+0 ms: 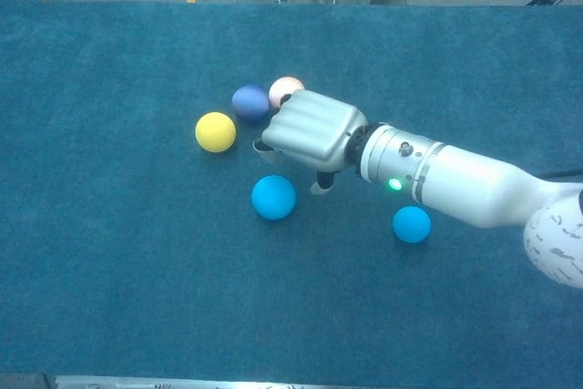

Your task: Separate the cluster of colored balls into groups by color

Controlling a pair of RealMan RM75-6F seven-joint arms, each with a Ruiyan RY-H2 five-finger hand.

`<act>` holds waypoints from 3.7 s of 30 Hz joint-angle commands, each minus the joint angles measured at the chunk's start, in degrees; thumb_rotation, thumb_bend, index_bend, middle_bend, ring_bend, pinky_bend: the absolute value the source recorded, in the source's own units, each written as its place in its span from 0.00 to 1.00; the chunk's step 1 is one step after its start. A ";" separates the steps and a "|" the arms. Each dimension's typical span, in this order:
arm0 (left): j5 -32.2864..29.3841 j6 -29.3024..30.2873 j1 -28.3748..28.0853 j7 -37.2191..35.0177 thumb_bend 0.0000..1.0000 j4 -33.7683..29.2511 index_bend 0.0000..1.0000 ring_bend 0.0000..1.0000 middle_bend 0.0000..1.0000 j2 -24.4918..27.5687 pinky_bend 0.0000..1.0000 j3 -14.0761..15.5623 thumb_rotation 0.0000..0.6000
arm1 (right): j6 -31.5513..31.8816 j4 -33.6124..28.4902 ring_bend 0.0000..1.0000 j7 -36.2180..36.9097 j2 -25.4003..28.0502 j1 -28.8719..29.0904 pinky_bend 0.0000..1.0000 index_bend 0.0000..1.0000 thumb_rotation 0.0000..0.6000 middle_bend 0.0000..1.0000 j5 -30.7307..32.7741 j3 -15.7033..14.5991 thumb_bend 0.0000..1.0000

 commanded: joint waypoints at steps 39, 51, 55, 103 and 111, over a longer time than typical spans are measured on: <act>0.42 0.90 0.74 -1.46 0.34 0.48 0.27 0.24 0.27 0.21 0.20 0.26 1.00 | 0.85 -4.49 0.23 -7.59 -0.33 1.85 0.26 0.39 1.00 0.45 5.12 -8.09 0.05; 1.08 0.30 0.16 -0.48 0.34 -0.20 0.27 0.24 0.27 0.08 0.20 0.35 1.00 | 2.19 -11.05 0.24 -5.43 6.60 -1.91 0.26 0.39 1.00 0.45 -1.65 -13.29 0.05; 1.07 0.37 0.20 -0.31 0.34 -0.30 0.27 0.24 0.27 0.09 0.20 0.37 1.00 | 2.58 -12.67 0.24 -5.49 8.47 -2.98 0.26 0.39 1.00 0.45 -3.18 -14.44 0.05; 1.16 -0.75 -0.51 -1.00 0.34 -0.46 0.27 0.24 0.27 0.67 0.20 0.59 1.00 | -0.37 1.01 0.14 -7.30 7.78 1.07 0.23 0.26 1.00 0.29 22.92 1.67 0.05; 0.79 -0.86 -0.52 -0.85 0.34 -0.69 0.27 0.24 0.27 0.78 0.20 0.55 1.00 | -1.28 5.19 0.14 -9.10 4.56 4.55 0.23 0.26 1.00 0.29 28.24 1.64 0.05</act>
